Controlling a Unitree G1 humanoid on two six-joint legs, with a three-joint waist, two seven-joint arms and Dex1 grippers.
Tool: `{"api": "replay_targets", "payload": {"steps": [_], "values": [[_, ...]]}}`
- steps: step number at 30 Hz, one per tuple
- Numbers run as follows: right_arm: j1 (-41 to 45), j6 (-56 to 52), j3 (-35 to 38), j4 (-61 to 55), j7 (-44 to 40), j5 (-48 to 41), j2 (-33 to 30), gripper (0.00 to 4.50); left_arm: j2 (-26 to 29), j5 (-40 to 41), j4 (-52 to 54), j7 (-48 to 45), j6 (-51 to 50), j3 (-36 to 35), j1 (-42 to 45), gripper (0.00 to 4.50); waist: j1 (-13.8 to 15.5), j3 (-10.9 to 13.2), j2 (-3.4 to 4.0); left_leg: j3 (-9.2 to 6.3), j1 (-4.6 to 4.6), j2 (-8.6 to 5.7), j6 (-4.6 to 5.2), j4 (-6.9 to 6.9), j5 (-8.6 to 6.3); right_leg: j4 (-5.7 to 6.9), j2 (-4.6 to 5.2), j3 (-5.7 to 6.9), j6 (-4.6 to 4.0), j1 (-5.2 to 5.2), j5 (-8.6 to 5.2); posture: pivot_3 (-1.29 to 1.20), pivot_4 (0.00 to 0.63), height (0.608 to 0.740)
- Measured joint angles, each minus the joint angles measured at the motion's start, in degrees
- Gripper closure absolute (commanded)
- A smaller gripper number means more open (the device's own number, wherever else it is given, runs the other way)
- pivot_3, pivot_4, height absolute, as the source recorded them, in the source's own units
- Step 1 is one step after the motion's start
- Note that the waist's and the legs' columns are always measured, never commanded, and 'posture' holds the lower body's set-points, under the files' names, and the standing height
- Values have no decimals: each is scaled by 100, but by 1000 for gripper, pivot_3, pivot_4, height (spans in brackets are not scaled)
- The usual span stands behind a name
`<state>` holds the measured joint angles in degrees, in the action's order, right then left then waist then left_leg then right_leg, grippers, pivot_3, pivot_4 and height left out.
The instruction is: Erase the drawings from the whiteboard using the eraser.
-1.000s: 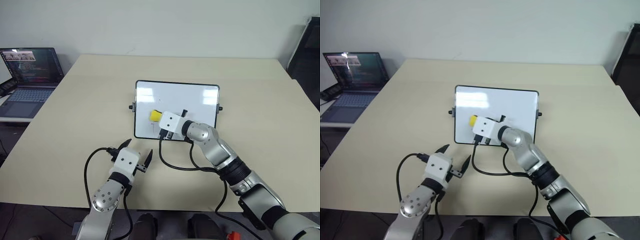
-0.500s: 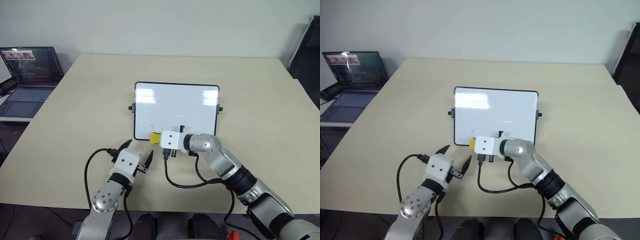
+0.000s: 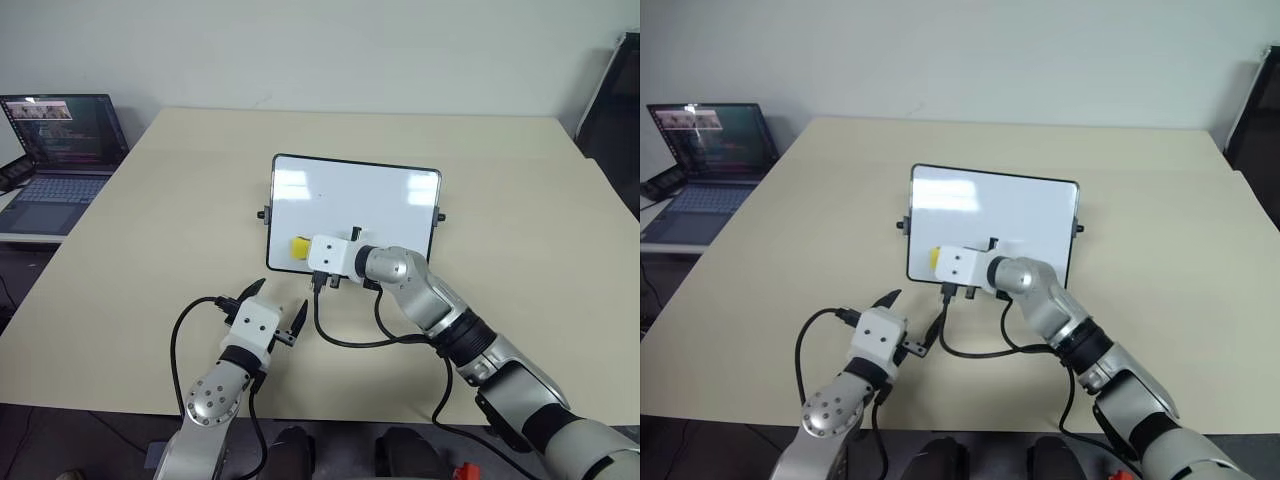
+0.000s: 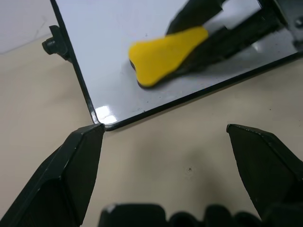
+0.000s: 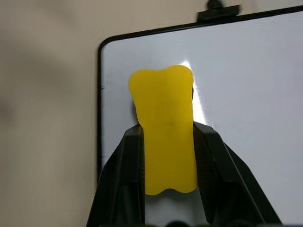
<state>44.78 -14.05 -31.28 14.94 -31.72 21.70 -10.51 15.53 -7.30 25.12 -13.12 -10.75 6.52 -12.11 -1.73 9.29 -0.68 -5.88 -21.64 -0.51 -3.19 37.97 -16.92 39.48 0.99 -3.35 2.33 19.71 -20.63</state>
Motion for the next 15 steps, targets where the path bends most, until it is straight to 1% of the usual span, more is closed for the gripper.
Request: {"api": "replay_targets", "payload": {"steps": [4, 9, 12, 15], "values": [[170, 55, 149, 149, 306, -3, 50, 3378, -11, -3, -1, 1, 0, 25, 7, 0, 1, 0, 1, -3, -1, 0, 0, 0, 0, 2, 0, 3, 0, 0, 0, 0, 150, 740], [141, 85, 198, 133, 401, -4, 49, 3378, -11, 10, -33, -1, 4, 25, 112, 0, 2, 1, 1, -4, -1, 0, -1, 0, 1, 1, 0, 5, 0, -5, 0, 0, 150, 740], [11, 82, 174, -22, 248, 1, -22, 3378, -11, 13, -39, -1, 14, 25, 138, 0, 5, 1, 1, -5, -3, 0, -1, -1, 0, -3, 0, 7, 0, -6, 0, 0, 150, 740], [-234, 65, -22, -323, -152, 23, -247, 3378, -10, 13, -78, -3, 15, 26, 137, 0, 6, 0, 1, -7, -5, 0, 0, -6, 0, -12, 1, 10, 0, -8, 0, 0, 150, 740]]}}
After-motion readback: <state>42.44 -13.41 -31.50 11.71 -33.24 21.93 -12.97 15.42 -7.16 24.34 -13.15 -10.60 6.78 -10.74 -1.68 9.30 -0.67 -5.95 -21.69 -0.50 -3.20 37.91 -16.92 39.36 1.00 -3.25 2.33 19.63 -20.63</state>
